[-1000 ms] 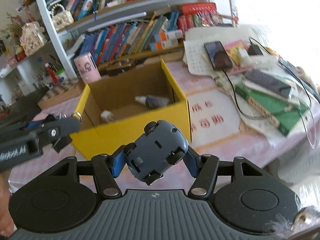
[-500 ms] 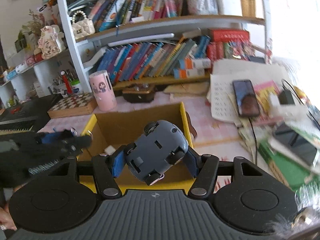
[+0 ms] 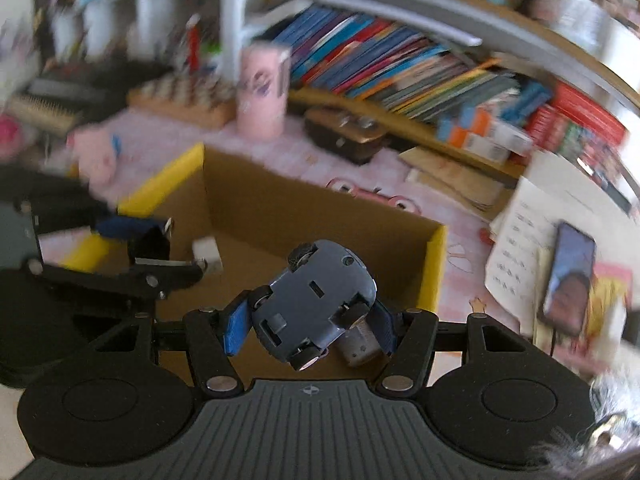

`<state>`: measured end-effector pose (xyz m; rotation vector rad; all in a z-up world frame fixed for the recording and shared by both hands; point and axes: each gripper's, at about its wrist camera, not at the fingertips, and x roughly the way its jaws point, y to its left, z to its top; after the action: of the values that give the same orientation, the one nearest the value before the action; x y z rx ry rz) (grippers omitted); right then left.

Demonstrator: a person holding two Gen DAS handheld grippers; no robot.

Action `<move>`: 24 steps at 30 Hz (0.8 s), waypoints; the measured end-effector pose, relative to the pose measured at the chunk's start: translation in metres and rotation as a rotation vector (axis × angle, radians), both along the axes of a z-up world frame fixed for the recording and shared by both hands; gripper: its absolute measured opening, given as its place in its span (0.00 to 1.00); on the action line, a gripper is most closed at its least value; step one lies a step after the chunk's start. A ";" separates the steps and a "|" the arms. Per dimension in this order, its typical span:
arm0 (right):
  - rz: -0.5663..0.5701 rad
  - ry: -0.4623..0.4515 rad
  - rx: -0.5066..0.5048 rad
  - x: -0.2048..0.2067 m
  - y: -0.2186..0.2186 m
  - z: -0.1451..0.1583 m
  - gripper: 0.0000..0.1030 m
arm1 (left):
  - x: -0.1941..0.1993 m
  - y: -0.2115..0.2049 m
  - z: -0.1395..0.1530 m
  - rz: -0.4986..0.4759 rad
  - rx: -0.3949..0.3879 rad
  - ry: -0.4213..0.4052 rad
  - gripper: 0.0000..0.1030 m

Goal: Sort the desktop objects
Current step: 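Lower both held items into the yellow box and open both tools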

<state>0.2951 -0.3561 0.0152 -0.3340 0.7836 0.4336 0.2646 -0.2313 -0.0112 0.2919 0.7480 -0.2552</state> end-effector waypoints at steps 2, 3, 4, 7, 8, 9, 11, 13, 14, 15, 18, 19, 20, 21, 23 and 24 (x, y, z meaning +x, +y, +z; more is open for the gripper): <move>0.041 0.045 -0.023 0.011 0.004 -0.008 0.56 | 0.005 -0.001 -0.005 0.007 0.024 0.024 0.34; 0.058 0.061 -0.044 0.016 0.007 -0.013 0.56 | 0.007 -0.001 -0.008 0.008 0.036 0.033 0.34; 0.080 0.070 -0.075 0.020 0.011 -0.018 0.56 | 0.009 -0.001 -0.011 0.009 0.048 0.043 0.34; 0.125 0.096 -0.134 0.027 0.020 -0.029 0.56 | 0.010 -0.002 -0.016 0.004 0.074 0.058 0.34; 0.142 0.108 -0.149 0.029 0.023 -0.032 0.56 | 0.010 -0.002 -0.017 0.003 0.074 0.064 0.34; 0.163 0.119 -0.165 0.030 0.025 -0.036 0.56 | 0.009 -0.003 -0.018 -0.002 0.080 0.061 0.34; 0.201 0.137 -0.198 0.029 0.030 -0.044 0.56 | 0.010 -0.005 -0.018 -0.009 0.089 0.067 0.34; 0.226 0.158 -0.218 0.027 0.034 -0.051 0.56 | 0.010 -0.005 -0.018 -0.009 0.091 0.070 0.34; 0.236 0.169 -0.225 0.027 0.036 -0.054 0.56 | 0.010 -0.005 -0.018 -0.008 0.090 0.071 0.34; 0.244 0.172 -0.237 0.026 0.038 -0.056 0.56 | 0.010 -0.005 -0.018 -0.008 0.088 0.072 0.35; 0.246 0.163 -0.237 0.026 0.038 -0.055 0.57 | 0.006 -0.005 -0.018 -0.013 0.080 0.054 0.36; 0.236 0.165 -0.230 0.026 0.037 -0.054 0.57 | 0.003 -0.005 -0.017 -0.016 0.072 0.042 0.36; 0.223 0.166 -0.225 0.027 0.036 -0.053 0.57 | 0.002 -0.005 -0.015 -0.015 0.065 0.033 0.38; 0.213 0.166 -0.218 0.027 0.035 -0.053 0.57 | 0.000 -0.004 -0.012 -0.014 0.055 0.024 0.39; 0.190 0.163 -0.200 0.025 0.031 -0.049 0.58 | -0.005 -0.001 -0.005 -0.004 0.040 -0.003 0.52; 0.178 0.156 -0.194 0.023 0.029 -0.046 0.60 | -0.009 0.000 0.000 0.006 0.035 -0.024 0.60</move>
<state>0.3184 -0.3269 -0.0307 -0.5585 0.9548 0.5571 0.2560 -0.2309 -0.0117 0.3251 0.7296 -0.2331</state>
